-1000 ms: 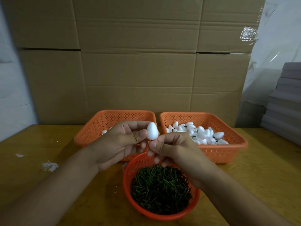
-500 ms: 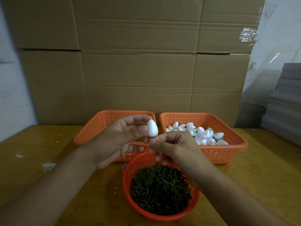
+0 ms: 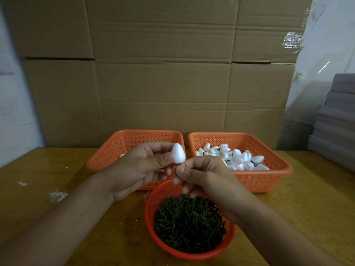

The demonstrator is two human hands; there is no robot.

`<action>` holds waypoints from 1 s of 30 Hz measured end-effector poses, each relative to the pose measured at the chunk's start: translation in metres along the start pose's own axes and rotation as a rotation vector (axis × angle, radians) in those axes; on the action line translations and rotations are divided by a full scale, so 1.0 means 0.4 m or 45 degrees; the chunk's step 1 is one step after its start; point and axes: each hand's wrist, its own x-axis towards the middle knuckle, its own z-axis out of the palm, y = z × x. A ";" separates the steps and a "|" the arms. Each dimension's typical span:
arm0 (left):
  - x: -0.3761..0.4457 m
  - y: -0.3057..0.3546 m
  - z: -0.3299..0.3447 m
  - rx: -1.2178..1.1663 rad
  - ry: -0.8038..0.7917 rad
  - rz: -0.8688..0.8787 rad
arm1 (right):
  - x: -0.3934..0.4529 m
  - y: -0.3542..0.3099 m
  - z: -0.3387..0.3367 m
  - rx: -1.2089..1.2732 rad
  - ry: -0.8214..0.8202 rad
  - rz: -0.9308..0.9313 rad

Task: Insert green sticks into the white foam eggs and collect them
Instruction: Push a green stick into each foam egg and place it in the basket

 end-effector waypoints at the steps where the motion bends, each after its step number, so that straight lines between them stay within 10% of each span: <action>1: 0.000 0.000 0.000 -0.005 -0.004 -0.001 | 0.000 0.000 -0.001 0.015 -0.012 0.009; 30: 0.022 -0.024 -0.010 -0.060 0.392 -0.017 | 0.045 0.003 -0.150 0.148 0.604 0.173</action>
